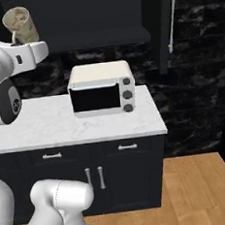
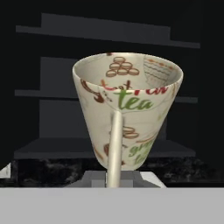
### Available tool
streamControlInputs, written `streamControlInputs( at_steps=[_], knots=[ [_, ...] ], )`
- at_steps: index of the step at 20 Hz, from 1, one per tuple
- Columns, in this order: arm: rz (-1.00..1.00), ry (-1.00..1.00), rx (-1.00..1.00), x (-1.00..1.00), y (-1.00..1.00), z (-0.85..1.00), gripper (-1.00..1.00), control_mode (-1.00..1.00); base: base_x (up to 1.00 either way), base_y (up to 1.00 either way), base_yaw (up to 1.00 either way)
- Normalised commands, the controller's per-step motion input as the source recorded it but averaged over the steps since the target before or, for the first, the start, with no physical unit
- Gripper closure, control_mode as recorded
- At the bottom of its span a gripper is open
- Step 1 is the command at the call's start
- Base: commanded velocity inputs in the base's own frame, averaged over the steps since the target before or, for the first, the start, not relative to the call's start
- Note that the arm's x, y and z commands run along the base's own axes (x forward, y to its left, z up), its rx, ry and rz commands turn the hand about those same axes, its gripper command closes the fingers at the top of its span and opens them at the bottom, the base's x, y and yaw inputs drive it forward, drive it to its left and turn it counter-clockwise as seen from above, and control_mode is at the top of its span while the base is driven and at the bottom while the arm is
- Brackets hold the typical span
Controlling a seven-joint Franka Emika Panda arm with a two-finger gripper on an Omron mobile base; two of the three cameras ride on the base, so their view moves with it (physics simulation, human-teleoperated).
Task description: Gather all objects into one cabinet and sort the glasses and bowls to opposite sides.
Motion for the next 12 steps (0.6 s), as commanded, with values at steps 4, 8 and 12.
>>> streamControlInputs(
  at_steps=[4,8,12],
  knots=[
    [0.00,0.00,0.00,0.00,0.00,0.00,1.00,1.00,-0.21,0.00,-0.55],
    [0.00,0.00,0.00,0.00,0.00,0.00,1.00,1.00,-0.34,0.00,-0.59],
    [0.00,0.00,0.00,0.00,0.00,0.00,1.00,1.00,-0.38,0.00,-0.58]
  ],
)
